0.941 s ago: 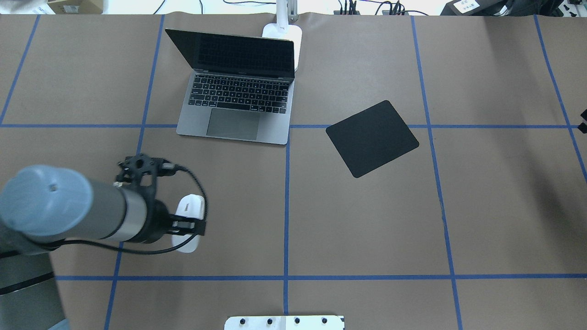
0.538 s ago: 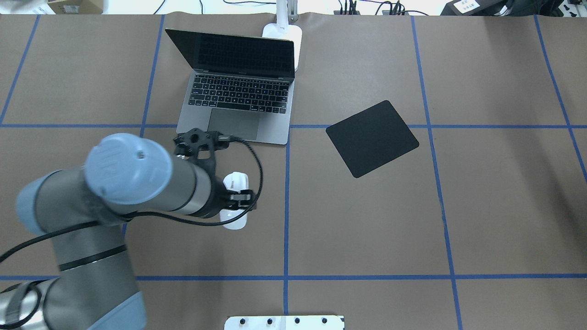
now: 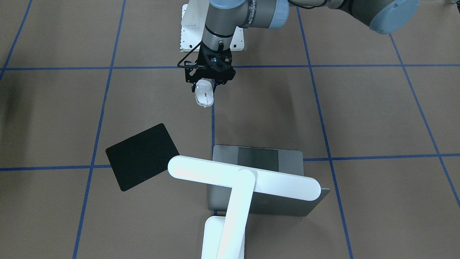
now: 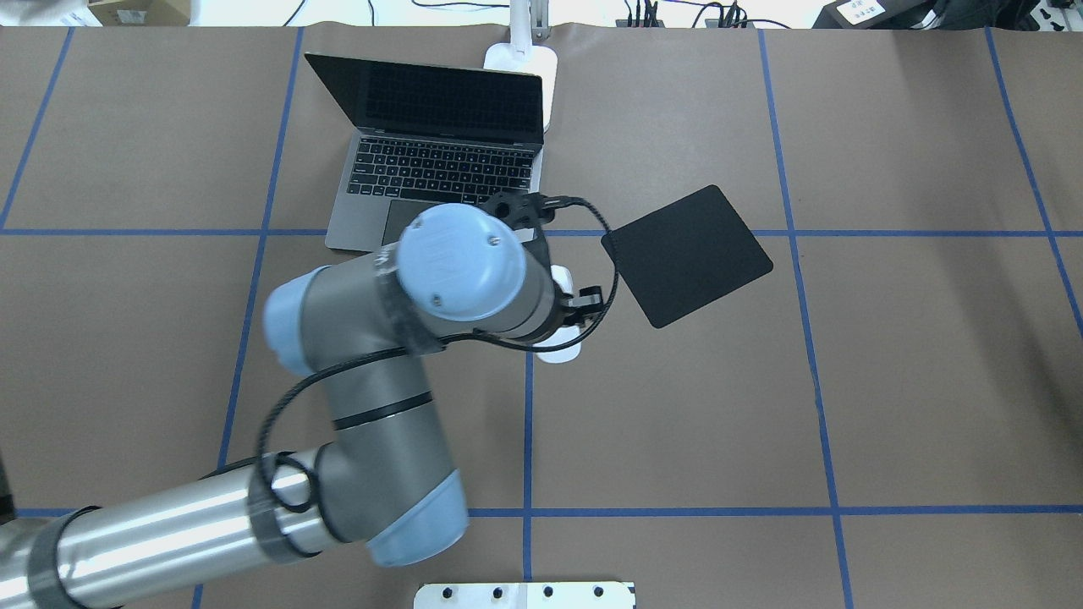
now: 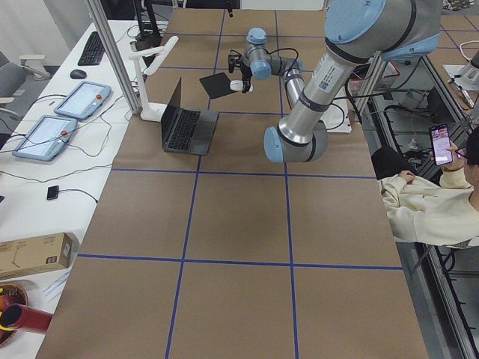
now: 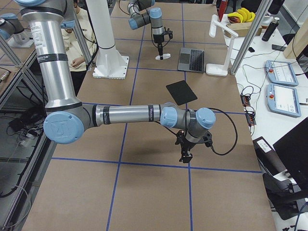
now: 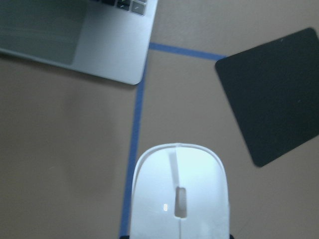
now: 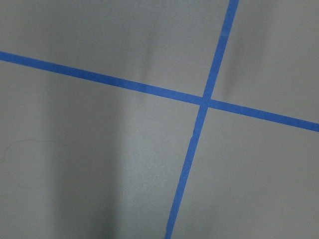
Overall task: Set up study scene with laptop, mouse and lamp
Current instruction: 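Carry the white mouse with the left gripper onto the black mouse pad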
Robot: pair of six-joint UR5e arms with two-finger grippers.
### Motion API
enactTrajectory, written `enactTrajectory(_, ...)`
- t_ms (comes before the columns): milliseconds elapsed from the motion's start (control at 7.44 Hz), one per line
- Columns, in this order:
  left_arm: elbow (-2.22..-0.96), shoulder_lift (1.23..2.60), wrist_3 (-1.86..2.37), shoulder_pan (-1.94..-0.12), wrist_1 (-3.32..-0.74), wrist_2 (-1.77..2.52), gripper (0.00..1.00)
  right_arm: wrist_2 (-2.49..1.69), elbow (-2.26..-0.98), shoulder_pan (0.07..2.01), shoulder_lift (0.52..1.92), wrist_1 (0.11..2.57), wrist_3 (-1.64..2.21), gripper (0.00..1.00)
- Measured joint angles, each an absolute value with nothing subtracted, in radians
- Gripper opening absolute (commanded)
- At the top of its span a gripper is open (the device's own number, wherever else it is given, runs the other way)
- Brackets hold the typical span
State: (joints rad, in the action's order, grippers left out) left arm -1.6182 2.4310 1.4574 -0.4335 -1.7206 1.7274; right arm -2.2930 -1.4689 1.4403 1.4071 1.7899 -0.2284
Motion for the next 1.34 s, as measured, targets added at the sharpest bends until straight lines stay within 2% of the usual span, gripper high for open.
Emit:
enactTrajectory(403,-1.296,2.604,1.535,-0.41,-1.906,1.579,0.29,-2.293,-1.468,1.442,1.419,1.761,-0.226,1.0)
enactTrajectory(806,-1.157,2.673,1.567,-0.353,-2.017,1.364,0.29,-2.292,-1.469,1.448,1.417,1.736,-0.224,1.0)
enactTrajectory(941,-1.119,2.691,1.578,-0.331,-2.041,1.279,0.33,-2.293,-1.469,1.45,1.417,1.733,-0.224,1.0)
enactTrajectory(1209,-1.052,2.705,1.597,-0.297,-2.082,1.148,0.78,-2.296,-1.47,1.452,1.417,1.731,-0.224,1.0)
enactTrajectory(1344,-1.03,2.712,1.6,-0.287,-2.094,1.109,0.89,-2.297,-1.47,1.453,1.417,1.73,-0.223,1.0)
